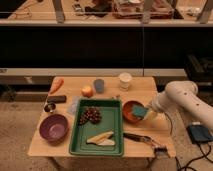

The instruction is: Wipe red bowl with sponge

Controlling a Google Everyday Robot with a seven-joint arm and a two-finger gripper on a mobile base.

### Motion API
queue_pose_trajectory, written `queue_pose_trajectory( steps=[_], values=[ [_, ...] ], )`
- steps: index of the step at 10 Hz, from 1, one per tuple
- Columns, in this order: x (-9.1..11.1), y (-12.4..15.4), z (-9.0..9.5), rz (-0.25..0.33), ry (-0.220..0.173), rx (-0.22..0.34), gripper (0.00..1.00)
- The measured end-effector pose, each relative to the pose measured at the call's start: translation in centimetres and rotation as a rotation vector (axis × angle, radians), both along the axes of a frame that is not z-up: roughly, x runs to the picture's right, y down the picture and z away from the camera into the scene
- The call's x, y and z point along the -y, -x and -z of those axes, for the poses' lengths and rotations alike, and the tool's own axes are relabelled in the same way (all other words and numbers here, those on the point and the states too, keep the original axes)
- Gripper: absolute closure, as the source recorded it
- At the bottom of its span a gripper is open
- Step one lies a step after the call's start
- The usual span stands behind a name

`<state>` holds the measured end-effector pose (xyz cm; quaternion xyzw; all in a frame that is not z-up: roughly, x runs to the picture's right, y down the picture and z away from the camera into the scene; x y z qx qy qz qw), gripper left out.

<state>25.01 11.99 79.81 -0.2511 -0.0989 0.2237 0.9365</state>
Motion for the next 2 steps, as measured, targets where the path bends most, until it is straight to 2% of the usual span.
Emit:
queue_pose_trajectory(
  steps=[2],
  values=[
    [0.37,1.03,-0.65,-0.004,0.008,-0.005,1.0]
  ],
)
